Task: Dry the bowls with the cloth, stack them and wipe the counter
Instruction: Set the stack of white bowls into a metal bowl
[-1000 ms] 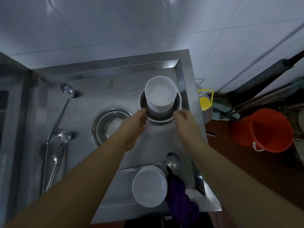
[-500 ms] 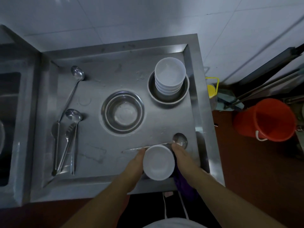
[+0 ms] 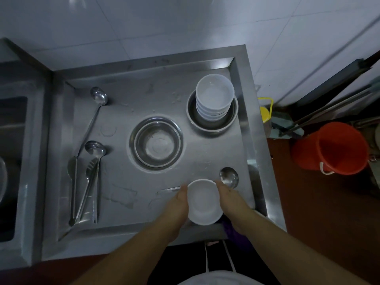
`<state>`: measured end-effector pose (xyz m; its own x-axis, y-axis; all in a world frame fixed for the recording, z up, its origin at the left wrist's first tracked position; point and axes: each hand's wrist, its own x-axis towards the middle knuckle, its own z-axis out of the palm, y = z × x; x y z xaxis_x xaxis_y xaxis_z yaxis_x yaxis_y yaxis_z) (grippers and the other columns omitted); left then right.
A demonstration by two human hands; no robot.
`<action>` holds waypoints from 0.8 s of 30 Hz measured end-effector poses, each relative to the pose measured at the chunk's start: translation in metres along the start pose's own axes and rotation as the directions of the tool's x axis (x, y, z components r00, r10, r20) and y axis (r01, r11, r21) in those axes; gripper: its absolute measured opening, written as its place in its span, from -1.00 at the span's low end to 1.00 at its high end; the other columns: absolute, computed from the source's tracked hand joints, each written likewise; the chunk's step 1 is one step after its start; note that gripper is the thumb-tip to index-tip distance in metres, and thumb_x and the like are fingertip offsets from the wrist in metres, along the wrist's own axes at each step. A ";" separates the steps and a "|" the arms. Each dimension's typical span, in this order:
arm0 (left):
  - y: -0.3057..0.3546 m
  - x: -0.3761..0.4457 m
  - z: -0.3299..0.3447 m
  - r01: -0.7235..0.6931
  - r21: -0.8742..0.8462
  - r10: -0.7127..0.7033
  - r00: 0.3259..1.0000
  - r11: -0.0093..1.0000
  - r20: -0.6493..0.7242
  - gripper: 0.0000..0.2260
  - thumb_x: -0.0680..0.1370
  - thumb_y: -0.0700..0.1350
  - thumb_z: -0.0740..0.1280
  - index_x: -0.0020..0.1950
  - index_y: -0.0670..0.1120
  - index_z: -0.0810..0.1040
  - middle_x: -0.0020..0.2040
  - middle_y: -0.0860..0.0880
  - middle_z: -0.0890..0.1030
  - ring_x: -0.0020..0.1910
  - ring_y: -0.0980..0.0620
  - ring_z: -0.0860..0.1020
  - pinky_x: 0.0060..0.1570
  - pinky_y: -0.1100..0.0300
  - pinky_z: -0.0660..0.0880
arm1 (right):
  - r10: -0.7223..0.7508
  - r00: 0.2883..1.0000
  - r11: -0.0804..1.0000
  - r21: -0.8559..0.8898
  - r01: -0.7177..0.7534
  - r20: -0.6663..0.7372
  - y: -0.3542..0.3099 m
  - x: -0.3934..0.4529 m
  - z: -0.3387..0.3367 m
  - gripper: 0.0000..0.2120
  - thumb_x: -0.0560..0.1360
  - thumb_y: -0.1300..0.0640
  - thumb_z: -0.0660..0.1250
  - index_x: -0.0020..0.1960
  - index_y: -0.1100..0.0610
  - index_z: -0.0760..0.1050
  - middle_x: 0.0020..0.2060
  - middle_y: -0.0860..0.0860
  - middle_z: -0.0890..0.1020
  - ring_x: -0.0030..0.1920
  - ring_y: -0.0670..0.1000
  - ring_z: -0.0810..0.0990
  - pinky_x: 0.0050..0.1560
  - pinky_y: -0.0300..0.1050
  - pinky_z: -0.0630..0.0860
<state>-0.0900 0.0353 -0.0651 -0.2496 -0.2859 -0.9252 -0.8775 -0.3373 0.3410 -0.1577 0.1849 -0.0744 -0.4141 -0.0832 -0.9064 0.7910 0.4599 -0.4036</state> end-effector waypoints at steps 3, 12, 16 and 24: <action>0.019 -0.010 -0.005 -0.007 -0.061 0.009 1.000 0.998 0.026 -0.48 0.70 0.28 0.15 0.32 -0.10 0.61 0.20 -0.14 0.69 0.17 -0.15 0.66 0.28 -0.08 0.59 | 0.004 1.000 1.000 0.026 -0.003 -0.008 -0.019 -0.007 -0.001 -0.60 0.63 -0.33 0.11 0.01 -0.10 0.59 0.05 0.05 0.67 0.07 0.12 0.65 0.23 0.18 0.62; 0.145 -0.041 -0.008 -0.303 -0.145 0.323 0.935 0.942 0.144 -0.78 0.66 0.12 0.30 0.08 0.02 0.65 -0.19 0.12 0.77 -0.08 0.05 0.72 -0.16 0.16 0.58 | -0.242 0.953 0.970 -0.017 0.243 -0.180 -0.156 -0.031 -0.029 -0.24 0.43 -0.47 0.06 0.32 0.04 0.56 0.25 0.15 0.62 0.22 0.25 0.61 0.29 0.29 0.57; 0.212 -0.049 -0.001 -0.429 -0.136 0.447 0.879 0.893 0.165 -0.69 0.50 0.21 0.37 0.11 0.06 0.65 -0.04 0.07 0.77 0.01 0.02 0.69 -0.24 0.22 0.60 | -0.298 0.917 0.954 -0.042 0.297 -0.266 -0.225 -0.031 -0.051 -0.32 0.62 -0.38 0.05 0.44 0.10 0.49 0.21 0.13 0.57 0.08 0.22 0.61 0.04 0.16 0.65; 0.293 -0.032 0.021 -0.469 -0.065 0.474 0.866 0.881 0.160 -0.67 0.71 0.22 0.19 0.31 0.07 0.56 0.28 -0.02 0.65 0.27 -0.06 0.60 0.17 0.07 0.57 | -0.206 0.946 0.958 0.145 0.247 -0.250 -0.303 -0.012 -0.067 -0.42 0.66 -0.31 0.03 0.49 0.03 0.37 0.25 0.05 0.47 0.04 0.12 0.51 0.23 0.30 0.57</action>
<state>-0.3473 -0.0356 0.0611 -0.6971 -0.2642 -0.6666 -0.6288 -0.2213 0.7454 -0.4225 0.1059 0.0676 -0.6676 0.0477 -0.7430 0.7206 0.2920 -0.6288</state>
